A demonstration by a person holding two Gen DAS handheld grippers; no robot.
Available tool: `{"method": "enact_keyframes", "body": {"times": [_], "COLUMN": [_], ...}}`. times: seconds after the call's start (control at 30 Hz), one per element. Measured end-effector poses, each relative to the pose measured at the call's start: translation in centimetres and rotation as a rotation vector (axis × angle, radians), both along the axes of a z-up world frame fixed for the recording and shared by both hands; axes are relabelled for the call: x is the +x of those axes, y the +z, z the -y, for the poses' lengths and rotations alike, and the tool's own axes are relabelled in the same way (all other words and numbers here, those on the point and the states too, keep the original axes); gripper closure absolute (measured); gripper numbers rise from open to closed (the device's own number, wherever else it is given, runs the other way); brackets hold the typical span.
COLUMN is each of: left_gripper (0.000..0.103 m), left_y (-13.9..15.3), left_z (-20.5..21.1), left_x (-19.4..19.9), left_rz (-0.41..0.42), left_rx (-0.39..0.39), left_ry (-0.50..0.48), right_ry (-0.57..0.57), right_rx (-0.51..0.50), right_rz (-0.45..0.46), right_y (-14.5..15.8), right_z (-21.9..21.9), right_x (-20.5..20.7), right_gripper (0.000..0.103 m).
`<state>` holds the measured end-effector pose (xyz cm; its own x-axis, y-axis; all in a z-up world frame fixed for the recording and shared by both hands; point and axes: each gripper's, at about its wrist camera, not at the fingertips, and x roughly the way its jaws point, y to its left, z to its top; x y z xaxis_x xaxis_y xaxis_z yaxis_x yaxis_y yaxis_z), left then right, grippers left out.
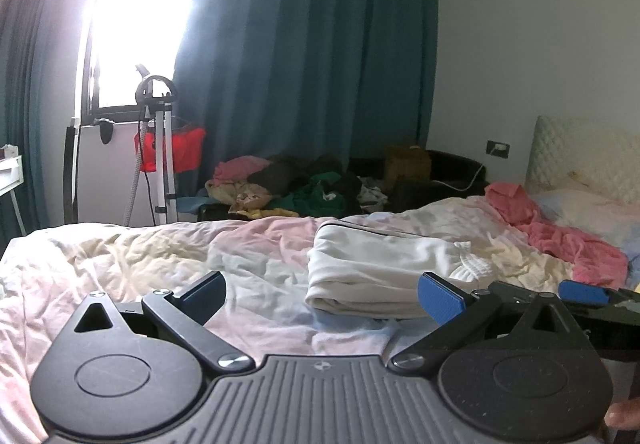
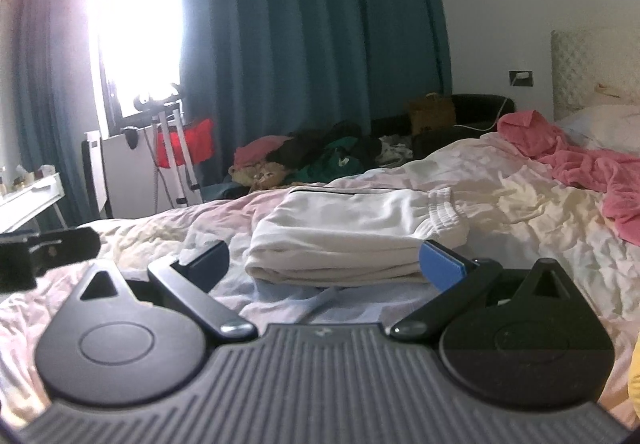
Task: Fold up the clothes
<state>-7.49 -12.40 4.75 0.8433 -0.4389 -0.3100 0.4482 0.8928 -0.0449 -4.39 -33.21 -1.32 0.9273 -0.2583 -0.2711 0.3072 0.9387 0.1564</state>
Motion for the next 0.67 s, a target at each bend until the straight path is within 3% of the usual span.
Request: {"method": "enact_keyframes", "body": {"times": [0.67], "left_gripper": [0.0], "left_y": [-0.17], "left_z": [-0.59], "left_x": [0.03], "left_rz": [-0.011], "left_rx": [-0.004], "left_ry": [0.012], "right_ry": [-0.021], "right_rx": [-0.007], "right_rz": [-0.007], "right_y": [-0.03], "right_z": [-0.42], "right_x": [-0.03], "right_gripper": [0.0]}}
